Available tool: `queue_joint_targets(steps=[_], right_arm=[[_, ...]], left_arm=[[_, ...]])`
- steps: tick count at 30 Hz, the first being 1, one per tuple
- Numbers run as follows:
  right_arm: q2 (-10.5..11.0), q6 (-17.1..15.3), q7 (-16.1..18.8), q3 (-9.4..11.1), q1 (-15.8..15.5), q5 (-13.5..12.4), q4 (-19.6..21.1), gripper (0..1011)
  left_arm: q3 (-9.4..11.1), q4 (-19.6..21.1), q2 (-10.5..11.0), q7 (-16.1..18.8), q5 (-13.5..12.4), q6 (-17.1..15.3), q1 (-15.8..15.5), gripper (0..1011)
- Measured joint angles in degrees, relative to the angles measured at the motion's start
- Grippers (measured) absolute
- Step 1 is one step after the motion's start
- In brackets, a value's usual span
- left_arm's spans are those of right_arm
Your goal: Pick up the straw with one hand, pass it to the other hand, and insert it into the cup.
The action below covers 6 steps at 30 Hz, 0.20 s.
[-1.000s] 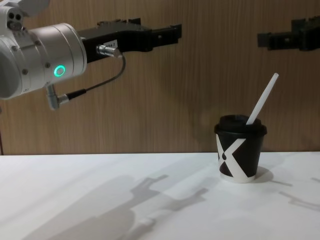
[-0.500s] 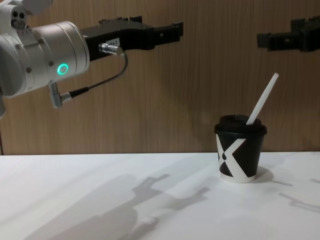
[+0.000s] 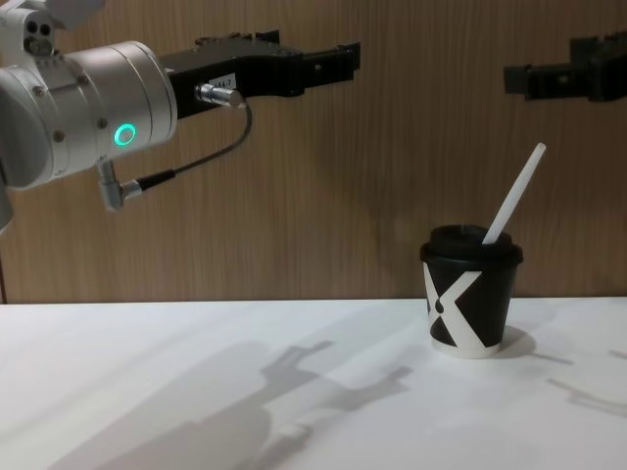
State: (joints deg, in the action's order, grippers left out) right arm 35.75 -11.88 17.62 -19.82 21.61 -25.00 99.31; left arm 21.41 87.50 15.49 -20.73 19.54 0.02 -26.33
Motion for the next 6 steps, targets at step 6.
queue_joint_targets(steps=[6], right_arm=[[0.0,0.0,0.0,0.0,0.0,0.0,0.0,1001]], left_arm=[[0.0,0.0,0.0,0.0,0.0,0.0,0.0,1003]])
